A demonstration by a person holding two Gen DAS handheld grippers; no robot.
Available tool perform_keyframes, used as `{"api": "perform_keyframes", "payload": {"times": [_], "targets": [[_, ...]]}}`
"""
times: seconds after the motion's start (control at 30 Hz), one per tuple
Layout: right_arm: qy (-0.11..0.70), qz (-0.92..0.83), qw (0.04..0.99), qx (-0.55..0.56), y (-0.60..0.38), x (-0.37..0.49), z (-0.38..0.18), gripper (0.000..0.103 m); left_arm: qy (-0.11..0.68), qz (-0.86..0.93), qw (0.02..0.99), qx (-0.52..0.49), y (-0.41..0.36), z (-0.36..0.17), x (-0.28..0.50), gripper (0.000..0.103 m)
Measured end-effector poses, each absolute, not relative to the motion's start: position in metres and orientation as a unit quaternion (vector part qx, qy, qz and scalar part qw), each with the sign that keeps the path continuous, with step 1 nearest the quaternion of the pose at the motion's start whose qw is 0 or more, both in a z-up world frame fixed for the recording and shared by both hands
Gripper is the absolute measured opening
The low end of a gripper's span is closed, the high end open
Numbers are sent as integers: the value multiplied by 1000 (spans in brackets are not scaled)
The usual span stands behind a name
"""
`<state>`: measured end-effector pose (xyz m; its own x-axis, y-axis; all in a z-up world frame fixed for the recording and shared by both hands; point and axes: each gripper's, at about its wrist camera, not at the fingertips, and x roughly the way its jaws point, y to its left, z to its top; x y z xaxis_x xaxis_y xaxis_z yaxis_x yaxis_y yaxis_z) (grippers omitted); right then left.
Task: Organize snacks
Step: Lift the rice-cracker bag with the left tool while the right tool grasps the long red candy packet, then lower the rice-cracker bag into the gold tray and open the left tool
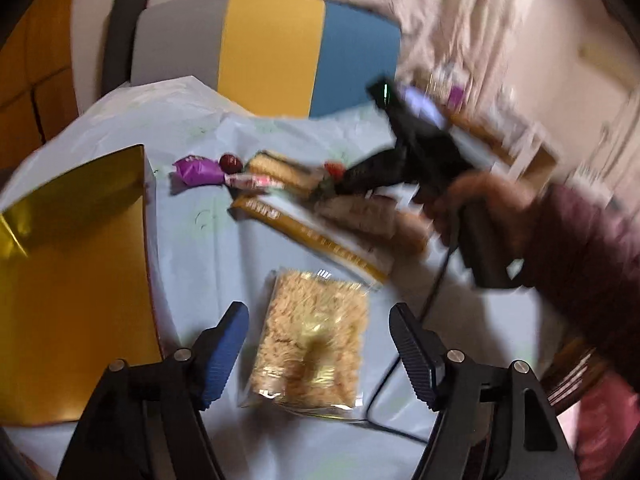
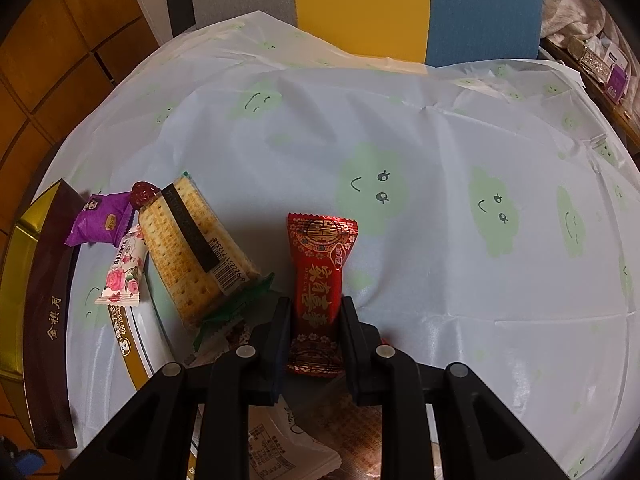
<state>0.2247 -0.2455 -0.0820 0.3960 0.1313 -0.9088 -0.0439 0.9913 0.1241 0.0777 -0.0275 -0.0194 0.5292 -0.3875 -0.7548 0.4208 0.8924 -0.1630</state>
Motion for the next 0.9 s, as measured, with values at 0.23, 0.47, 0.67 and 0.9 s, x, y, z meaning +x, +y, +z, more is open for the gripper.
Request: {"api": "perform_keyframes", "payload": {"times": [0.23, 0.47, 0.67, 0.9], "targets": [[558, 92, 824, 30, -254, 229, -81, 23, 465, -240, 846, 99, -51, -50, 90, 73], [567, 133, 812, 35, -263, 236, -82, 22, 478, -242, 833, 136, -65, -73, 92, 80], [558, 133, 818, 41, -265, 233, -83, 22, 465, -252, 844, 87, -52, -71, 87, 74], [550, 122, 825, 27, -257, 224, -83, 22, 416, -258, 871, -39, -2, -7, 84, 74]]}}
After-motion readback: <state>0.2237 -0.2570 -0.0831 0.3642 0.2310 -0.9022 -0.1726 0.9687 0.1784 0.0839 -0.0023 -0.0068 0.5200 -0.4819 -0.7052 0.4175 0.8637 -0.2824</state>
